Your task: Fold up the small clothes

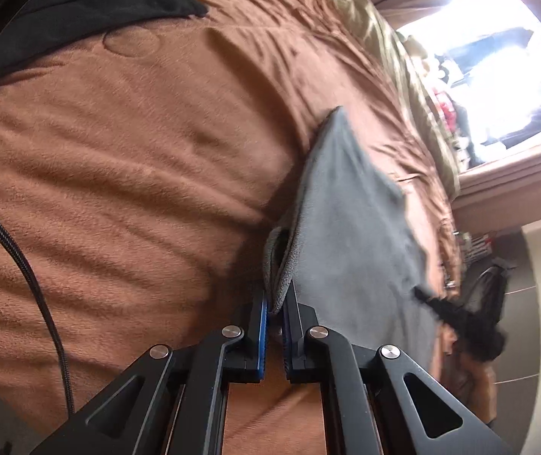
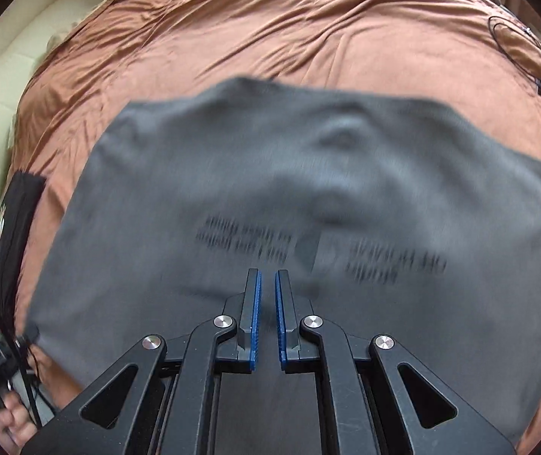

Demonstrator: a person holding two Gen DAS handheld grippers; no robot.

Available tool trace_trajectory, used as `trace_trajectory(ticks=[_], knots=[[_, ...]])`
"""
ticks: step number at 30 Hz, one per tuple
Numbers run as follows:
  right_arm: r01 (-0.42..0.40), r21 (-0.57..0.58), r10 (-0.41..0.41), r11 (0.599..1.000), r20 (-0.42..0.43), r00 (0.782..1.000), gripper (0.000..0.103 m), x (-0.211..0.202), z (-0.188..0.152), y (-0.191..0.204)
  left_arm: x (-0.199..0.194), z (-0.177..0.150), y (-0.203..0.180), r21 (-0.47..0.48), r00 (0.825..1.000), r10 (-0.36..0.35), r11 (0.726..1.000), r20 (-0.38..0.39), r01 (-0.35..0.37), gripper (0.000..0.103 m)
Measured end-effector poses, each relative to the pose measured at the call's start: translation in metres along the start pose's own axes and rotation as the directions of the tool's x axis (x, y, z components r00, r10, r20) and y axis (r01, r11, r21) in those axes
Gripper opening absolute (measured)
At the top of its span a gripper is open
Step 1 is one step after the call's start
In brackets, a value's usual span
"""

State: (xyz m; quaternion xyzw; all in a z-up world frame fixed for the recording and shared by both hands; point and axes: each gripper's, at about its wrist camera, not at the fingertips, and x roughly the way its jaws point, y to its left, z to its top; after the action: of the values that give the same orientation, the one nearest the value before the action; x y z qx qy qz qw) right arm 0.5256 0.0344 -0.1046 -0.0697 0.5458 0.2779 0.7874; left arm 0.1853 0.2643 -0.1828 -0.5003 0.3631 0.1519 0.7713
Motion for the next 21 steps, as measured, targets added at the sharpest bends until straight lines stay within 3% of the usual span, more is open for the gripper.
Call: trace_trajectory(ticks=[5,21], knots=[[-0.009,0.020,0.010,1.000,-0.044,0.999,0.004,-0.002,-0.036,-0.002,-0.013,0.006,-0.026,0.055,0.999,-0.053,0.997,0.010,0.052,0.006],[-0.104,0.078,0.107,0.992,-0.037,0.994,0.004,-0.020,-0.116,-0.002,-0.035,0.014,-0.134,0.244,0.985,-0.171,0.956,0.007,0.164,0.006]])
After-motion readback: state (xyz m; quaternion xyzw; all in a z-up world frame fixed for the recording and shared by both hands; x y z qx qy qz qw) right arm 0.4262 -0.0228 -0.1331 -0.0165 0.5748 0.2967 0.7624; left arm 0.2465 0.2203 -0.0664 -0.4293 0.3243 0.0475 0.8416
